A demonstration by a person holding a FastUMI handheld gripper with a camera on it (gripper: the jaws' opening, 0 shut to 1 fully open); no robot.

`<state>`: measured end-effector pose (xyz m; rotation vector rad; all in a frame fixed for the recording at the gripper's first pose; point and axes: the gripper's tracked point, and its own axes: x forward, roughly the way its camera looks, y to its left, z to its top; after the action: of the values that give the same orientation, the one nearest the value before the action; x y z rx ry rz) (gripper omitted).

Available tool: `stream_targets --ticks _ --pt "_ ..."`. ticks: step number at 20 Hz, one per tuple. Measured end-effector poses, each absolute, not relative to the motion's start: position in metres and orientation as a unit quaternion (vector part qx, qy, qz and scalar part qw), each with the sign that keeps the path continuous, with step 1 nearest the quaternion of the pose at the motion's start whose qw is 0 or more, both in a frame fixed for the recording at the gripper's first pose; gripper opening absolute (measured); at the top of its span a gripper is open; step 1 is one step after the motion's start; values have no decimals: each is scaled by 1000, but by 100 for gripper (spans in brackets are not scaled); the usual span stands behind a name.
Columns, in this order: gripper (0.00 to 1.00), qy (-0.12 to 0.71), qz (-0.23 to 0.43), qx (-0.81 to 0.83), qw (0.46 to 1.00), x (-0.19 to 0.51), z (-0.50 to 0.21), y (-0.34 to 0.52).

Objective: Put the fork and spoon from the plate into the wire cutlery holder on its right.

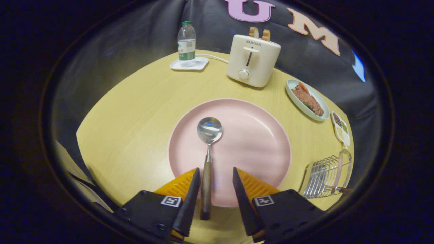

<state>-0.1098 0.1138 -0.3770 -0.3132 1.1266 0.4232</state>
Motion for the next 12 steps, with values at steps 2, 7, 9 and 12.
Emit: stream_targets --ticks 2,7,9,12 --pt "37 527 200 -153 812 -110 -381 114" --pt "12 540 207 -152 801 -112 -378 109" --pt "12 540 205 -155 801 -109 -375 103" --pt "12 541 201 -153 802 -106 -368 95"
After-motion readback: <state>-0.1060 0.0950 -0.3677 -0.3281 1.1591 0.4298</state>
